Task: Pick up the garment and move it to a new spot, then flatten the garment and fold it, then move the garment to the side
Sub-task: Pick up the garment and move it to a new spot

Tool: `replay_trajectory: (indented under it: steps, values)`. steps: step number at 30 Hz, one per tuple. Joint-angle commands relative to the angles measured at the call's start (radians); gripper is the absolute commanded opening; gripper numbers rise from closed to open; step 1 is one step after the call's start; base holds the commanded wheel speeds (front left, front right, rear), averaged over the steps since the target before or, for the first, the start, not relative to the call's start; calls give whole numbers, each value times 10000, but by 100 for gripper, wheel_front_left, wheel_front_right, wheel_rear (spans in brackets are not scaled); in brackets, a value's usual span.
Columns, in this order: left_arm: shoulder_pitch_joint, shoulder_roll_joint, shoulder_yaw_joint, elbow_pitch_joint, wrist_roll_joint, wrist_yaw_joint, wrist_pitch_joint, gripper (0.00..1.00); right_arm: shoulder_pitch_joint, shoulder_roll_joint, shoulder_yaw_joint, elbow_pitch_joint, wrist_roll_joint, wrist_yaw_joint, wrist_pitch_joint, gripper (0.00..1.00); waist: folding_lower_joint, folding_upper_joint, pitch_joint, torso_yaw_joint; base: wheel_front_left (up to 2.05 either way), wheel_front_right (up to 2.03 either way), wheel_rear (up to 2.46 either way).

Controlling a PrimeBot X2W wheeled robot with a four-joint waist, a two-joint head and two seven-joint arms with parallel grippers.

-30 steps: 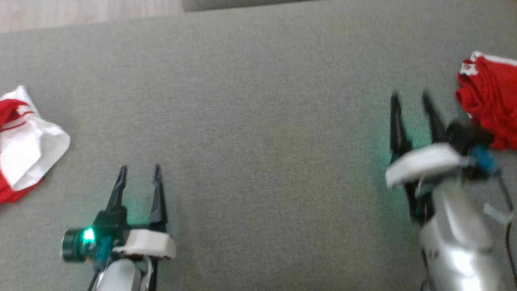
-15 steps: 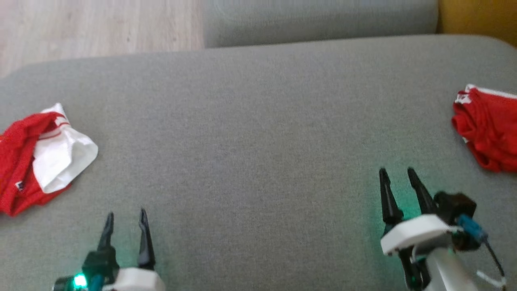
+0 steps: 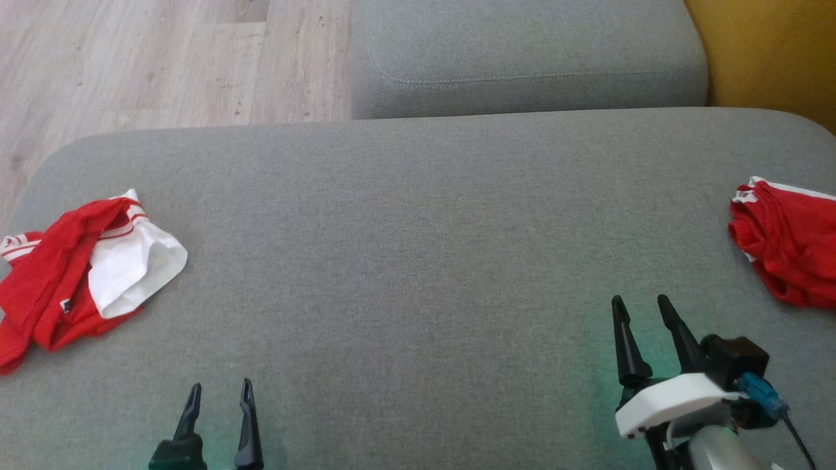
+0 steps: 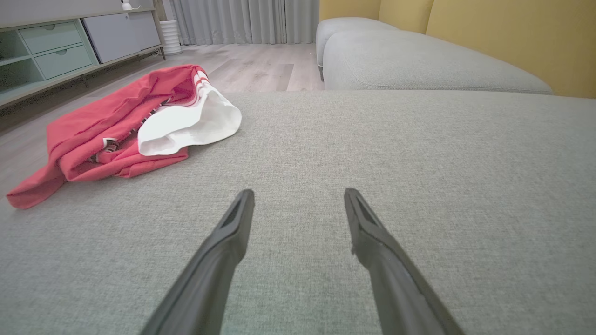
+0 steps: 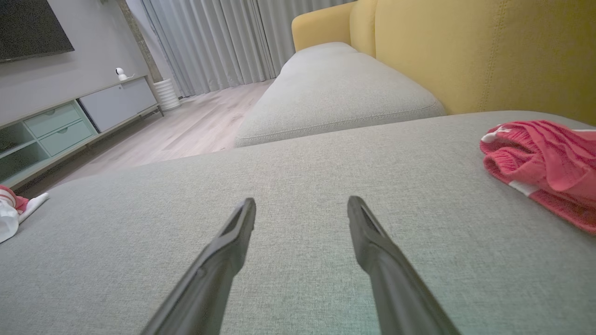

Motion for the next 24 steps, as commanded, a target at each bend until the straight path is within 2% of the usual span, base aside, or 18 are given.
replay_trajectory:
  steps: [1,5,7,14,19,22,24]
  values:
    - [-223,9,306,-309,110,-30,-51,100,-138,-5,305,-300,-88,-9,-110,100,1,-1,-4,18,0,0,0]
    - [-255,-2,302,-305,108,-52,-51,100,-140,-5,416,-246,-72,-9,-110,100,1,-1,30,149,0,0,0]
    - [-311,-10,260,-289,75,-57,-51,100,-157,-5,483,-251,-87,-9,-110,100,1,-1,122,472,0,0,0]
    - [-429,-19,-4,-350,-173,-19,-51,100,-268,-5,761,-410,22,-9,-110,100,1,-1,538,2308,0,0,0]
    - [-366,-20,145,-428,-152,54,-51,100,-429,-5,990,-425,119,-9,-110,100,1,-1,704,3622,0,0,0]
    - [-260,-21,471,-478,-198,113,-51,100,-548,-5,1151,-364,163,-9,-110,100,1,-1,731,4216,0,0,0]
    - [-218,-21,581,-506,-204,135,-51,100,-587,-5,1201,-336,188,-9,-110,100,1,-1,736,4359,0,0,0]
